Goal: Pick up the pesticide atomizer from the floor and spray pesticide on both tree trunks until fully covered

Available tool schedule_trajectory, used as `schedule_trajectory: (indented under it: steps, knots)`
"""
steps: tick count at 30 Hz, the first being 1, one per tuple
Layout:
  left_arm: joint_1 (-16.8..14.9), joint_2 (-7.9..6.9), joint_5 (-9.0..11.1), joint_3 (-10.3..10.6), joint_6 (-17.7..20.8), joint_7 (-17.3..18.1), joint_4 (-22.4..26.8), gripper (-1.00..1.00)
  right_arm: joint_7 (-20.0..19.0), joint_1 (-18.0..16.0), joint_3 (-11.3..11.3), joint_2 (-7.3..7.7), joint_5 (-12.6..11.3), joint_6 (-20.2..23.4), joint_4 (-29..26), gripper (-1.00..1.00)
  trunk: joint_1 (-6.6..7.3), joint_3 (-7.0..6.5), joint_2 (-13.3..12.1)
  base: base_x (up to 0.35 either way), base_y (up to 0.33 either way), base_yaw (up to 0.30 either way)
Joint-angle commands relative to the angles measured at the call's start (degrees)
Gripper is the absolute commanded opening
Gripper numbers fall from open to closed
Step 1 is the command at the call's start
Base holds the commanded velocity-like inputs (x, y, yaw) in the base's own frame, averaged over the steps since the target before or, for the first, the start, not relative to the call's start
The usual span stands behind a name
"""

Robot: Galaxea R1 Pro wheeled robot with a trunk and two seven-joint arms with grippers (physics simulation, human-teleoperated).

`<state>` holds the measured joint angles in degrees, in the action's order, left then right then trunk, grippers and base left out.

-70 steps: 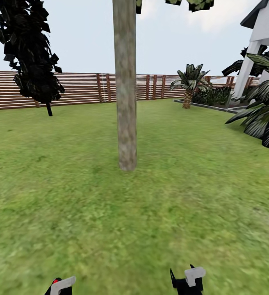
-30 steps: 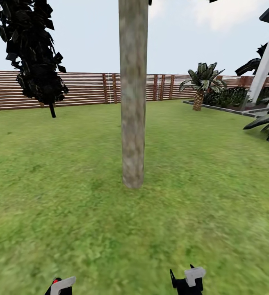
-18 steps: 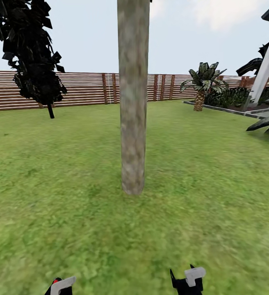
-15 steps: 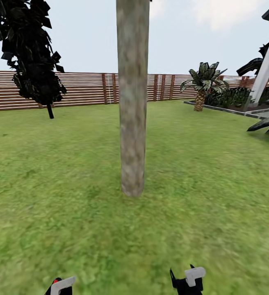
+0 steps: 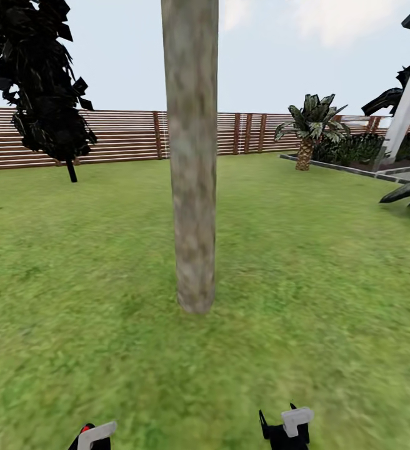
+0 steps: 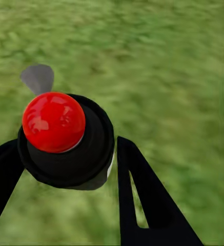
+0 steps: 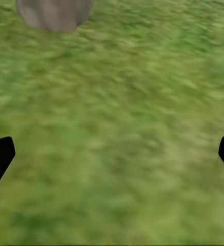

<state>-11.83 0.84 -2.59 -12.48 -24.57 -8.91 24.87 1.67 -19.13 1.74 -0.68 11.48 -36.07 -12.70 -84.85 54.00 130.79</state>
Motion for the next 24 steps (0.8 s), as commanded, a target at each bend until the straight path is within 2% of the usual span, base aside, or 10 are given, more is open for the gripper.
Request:
schedule_trajectory:
  steps: [1, 12, 17, 20, 22, 23, 24]
  knots:
    - [0.0, 0.05, -0.3, -0.2, -0.2, -0.1, 0.0, -1.00, 0.2, 0.0, 0.2, -0.02, 0.5, -0.1, 0.0, 1.00, -0.02, 0.05, 0.0, 0.287, -0.143, 0.000]
    - [0.0, 0.02, -0.4, -0.2, 0.0, -0.1, 0.0, -1.00, 0.1, 0.0, 0.2, -0.08, 0.5, -0.1, -0.1, 1.00, -0.02, 0.05, 0.0, 0.284, -0.145, 0.000]
    - [-0.3, -0.49, -0.6, 0.4, 0.0, 0.1, 0.2, -1.00, -0.1, 0.0, 0.2, -0.10, 0.6, 0.0, -0.4, 1.00, -0.02, 0.05, 0.0, 0.108, -0.048, 0.000]
    - [-0.4, -1.67, -1.6, 1.1, 0.1, 2.9, 0.6, -1.00, -0.3, 0.0, -0.3, -0.14, 1.4, 0.3, -1.7, 1.00, -0.02, 0.05, 0.0, 0.017, -0.007, 0.000]
    - [-0.7, -3.02, -4.8, 2.9, 0.3, 9.9, 0.6, -1.00, -0.3, 0.0, -2.0, -0.18, 4.8, 1.8, -4.5, 1.00, -0.02, 0.05, 0.0, 0.005, -0.002, 0.000]
    - [-0.7, -3.45, -5.5, 3.0, 0.4, 11.7, 0.5, -1.00, -0.3, 0.0, -2.4, -0.18, 5.8, 2.5, -5.1, 1.00, -0.02, 0.05, 0.0, 0.003, -0.001, 0.000]
    - [-0.7, -4.46, -6.9, 3.4, 0.6, 15.1, 0.4, -1.00, -0.4, 0.0, -3.3, -0.19, 8.0, 4.0, -6.5, 1.00, -0.02, 0.05, 0.0, 0.002, -0.001, 0.000]
